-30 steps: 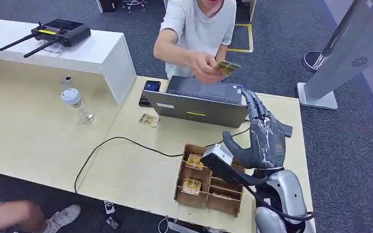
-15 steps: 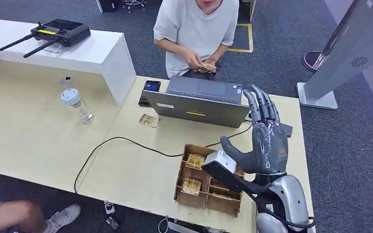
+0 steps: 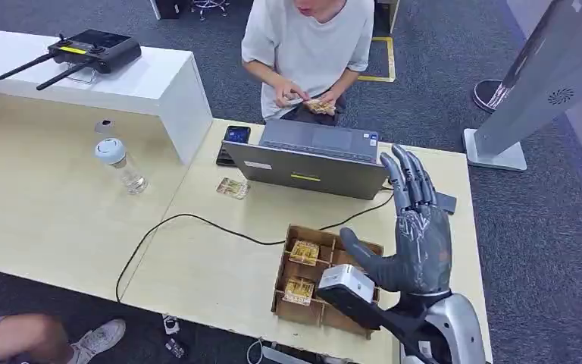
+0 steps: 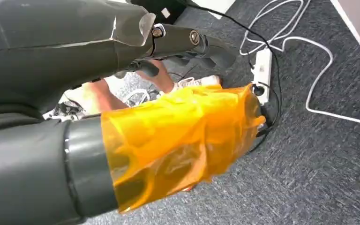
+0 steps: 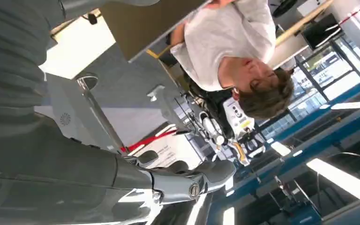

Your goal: Pass the card to the sensor for recognition and then transmit it.

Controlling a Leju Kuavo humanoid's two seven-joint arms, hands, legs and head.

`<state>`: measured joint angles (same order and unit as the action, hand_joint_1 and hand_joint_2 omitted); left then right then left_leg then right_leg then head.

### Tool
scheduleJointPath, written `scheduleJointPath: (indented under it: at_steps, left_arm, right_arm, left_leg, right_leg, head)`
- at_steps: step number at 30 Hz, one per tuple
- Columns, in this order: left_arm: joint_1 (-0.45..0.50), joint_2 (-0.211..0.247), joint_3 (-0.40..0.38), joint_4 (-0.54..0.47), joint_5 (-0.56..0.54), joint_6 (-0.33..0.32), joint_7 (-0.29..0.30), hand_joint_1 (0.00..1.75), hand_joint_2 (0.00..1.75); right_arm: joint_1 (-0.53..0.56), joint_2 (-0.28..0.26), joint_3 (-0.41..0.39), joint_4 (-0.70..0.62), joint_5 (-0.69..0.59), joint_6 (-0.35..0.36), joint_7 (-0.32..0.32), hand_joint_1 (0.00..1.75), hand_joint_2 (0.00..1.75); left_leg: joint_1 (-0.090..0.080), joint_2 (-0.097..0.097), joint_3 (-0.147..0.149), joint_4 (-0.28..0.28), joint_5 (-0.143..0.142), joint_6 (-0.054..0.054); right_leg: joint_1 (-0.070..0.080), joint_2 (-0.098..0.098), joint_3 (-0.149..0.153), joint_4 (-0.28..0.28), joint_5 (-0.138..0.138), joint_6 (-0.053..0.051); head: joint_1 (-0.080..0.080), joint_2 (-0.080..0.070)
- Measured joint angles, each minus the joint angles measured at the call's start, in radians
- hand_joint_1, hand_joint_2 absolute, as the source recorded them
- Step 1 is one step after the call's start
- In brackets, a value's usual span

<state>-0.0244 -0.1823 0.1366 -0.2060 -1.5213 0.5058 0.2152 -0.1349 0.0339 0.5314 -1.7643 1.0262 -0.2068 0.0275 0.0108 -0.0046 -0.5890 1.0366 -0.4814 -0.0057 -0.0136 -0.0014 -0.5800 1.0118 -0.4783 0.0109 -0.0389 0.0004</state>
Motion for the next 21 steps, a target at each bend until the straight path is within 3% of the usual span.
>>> scheduleJointPath:
  at_steps: [21]
  left_arm:
    - [0.005,0.0,0.024,0.0,0.01,0.021,0.006,0.0,0.0]
  right_arm:
    - [0.14,-0.03,0.003,0.036,-0.022,-0.016,-0.025,0.0,1.75]
  left_leg:
    - [0.0,0.0,0.0,0.0,0.0,0.0]
  right_leg:
    - [0.0,0.0,0.0,0.0,0.0,0.0]
  head:
    - [0.0,0.0]
